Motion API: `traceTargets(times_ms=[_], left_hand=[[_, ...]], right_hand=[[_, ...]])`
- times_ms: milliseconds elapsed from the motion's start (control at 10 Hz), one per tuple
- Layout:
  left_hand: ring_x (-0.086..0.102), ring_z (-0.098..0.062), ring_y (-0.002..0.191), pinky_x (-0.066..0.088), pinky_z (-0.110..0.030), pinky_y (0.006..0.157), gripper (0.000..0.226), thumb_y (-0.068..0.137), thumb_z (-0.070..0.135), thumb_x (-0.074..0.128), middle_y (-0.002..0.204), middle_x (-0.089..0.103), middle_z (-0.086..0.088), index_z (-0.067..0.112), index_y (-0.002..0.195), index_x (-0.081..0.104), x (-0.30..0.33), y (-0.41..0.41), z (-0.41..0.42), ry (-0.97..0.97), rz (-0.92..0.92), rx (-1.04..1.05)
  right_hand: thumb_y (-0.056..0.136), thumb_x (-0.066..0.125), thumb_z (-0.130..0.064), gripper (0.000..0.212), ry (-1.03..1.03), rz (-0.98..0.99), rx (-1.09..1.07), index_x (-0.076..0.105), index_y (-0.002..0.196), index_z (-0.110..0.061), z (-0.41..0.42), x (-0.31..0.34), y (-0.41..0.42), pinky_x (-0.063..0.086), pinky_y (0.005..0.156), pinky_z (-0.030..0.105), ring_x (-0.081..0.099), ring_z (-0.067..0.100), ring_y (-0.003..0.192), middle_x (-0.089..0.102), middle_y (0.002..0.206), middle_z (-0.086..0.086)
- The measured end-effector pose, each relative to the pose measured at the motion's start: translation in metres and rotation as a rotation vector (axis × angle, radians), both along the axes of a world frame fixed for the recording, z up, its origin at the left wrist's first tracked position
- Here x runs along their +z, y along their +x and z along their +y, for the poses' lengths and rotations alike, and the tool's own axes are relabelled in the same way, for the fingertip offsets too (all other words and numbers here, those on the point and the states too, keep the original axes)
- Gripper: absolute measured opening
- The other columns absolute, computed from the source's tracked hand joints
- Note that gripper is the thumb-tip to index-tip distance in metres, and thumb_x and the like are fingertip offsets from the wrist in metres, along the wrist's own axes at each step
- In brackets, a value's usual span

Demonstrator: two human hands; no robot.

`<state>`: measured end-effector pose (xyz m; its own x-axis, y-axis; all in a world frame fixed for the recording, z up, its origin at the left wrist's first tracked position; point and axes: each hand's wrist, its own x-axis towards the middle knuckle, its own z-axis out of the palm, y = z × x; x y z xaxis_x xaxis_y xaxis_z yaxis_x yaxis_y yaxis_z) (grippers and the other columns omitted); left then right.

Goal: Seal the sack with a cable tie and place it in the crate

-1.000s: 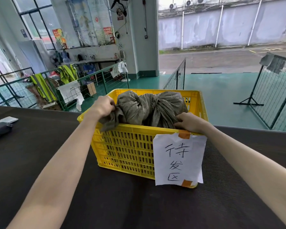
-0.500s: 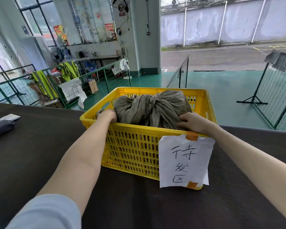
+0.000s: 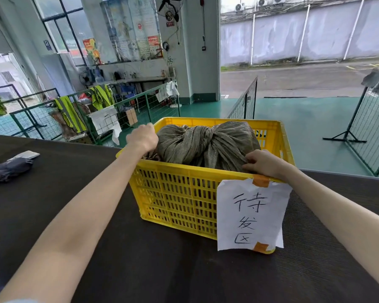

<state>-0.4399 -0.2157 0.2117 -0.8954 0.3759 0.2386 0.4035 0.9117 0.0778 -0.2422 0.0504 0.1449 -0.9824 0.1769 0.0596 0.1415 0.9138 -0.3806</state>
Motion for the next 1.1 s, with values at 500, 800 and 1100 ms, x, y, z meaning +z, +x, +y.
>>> traceTargets(times_ms=[500, 800, 1100], left_hand=[[0.049, -0.032, 0.120, 0.039, -0.037, 0.096, 0.039, 0.093, 0.027, 0.051, 0.135, 0.052, -0.014, 0.011, 0.129, 0.050, -0.043, 0.011, 0.050, -0.226, -0.421, -0.173], [0.047, -0.033, 0.125, 0.042, -0.046, 0.100, 0.039, 0.094, 0.018, 0.043, 0.142, 0.046, -0.011, 0.012, 0.132, 0.050, -0.060, 0.003, 0.066, -0.387, -0.459, -0.088], [0.041, -0.028, 0.130, 0.033, -0.037, 0.108, 0.040, 0.099, 0.020, 0.034, 0.144, 0.045, -0.008, 0.012, 0.136, 0.048, -0.018, 0.018, 0.024, -0.215, -0.448, -0.211]], right_hand=[[0.091, 0.057, -0.020, 0.038, -0.009, 0.062, 0.055, 0.046, 0.056, -0.032, 0.003, -0.003, -0.002, 0.032, 0.058, 0.024, 0.046, 0.009, 0.059, 0.050, 0.059, -0.010], [0.089, 0.060, -0.018, 0.037, -0.025, 0.052, 0.045, 0.048, 0.057, -0.032, 0.003, -0.003, -0.003, 0.030, 0.056, 0.020, 0.045, 0.005, 0.058, 0.050, 0.059, -0.010], [0.086, 0.064, -0.019, 0.014, -0.018, 0.099, -0.019, 0.070, 0.080, -0.008, 0.001, 0.003, 0.003, 0.042, 0.066, 0.029, 0.057, 0.018, 0.071, 0.065, 0.075, 0.004]])
